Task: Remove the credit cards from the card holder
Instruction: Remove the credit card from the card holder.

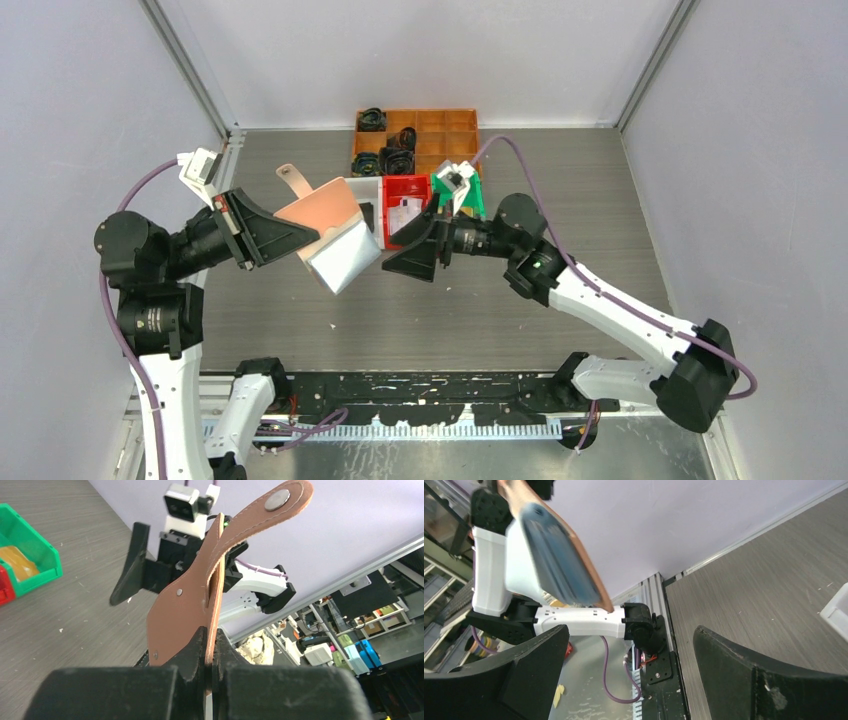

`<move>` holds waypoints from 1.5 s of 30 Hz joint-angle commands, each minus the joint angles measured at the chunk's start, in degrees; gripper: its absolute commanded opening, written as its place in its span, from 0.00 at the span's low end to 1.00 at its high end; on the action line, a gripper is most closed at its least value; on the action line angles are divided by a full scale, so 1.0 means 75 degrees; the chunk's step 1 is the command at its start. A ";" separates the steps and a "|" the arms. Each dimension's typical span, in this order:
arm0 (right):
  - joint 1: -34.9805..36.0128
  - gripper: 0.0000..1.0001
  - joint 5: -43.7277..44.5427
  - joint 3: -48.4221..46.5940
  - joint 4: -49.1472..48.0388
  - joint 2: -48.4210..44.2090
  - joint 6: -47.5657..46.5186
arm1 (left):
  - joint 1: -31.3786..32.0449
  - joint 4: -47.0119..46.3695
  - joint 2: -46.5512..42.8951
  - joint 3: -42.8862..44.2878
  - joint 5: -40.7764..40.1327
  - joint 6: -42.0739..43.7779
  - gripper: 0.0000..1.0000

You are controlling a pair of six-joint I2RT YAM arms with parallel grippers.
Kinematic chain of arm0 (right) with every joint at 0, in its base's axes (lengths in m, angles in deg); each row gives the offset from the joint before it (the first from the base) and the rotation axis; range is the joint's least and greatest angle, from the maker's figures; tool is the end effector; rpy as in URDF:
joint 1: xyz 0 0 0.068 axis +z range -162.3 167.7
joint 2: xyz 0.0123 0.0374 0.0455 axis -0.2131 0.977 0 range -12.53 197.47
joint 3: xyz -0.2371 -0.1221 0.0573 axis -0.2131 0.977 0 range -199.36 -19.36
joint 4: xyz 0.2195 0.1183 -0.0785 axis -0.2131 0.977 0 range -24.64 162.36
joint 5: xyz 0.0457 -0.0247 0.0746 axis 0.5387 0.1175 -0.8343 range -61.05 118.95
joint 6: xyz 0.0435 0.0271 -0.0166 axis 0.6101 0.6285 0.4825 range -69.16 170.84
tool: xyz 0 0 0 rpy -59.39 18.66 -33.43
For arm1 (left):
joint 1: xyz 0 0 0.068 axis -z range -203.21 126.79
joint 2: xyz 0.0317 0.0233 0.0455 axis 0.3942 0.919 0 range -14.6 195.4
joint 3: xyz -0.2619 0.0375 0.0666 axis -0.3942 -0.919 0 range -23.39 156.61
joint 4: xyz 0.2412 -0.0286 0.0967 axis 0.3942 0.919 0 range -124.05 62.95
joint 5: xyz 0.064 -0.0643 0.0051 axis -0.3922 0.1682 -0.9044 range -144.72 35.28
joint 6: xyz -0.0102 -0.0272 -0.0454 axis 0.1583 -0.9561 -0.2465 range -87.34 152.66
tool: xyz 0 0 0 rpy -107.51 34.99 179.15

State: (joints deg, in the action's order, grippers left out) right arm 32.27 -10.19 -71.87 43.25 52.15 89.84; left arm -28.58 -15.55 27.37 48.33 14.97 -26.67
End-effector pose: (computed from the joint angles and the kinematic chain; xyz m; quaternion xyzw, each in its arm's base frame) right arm 0.1689 0.1980 0.3767 -0.2856 0.5929 0.6414 0.3943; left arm 0.0940 -0.0246 0.4806 0.0945 0.6762 -0.6108 0.4009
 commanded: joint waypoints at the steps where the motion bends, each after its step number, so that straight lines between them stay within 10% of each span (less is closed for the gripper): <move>1: 0.0447 0.99 -0.0009 -0.0554 -0.0563 0.0444 -0.0499 | 0.0020 -0.0755 -0.0054 0.0140 0.0164 -0.0739 0.00; 45: 0.1210 0.90 0.0740 -0.2283 -0.2269 0.1406 0.0753 | 0.0013 -0.0964 -0.0156 -0.0176 0.0462 -0.0978 0.00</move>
State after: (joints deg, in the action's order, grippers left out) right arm 41.17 -4.57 -85.58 31.86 62.88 92.05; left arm -28.58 -19.98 26.98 46.91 17.59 -34.41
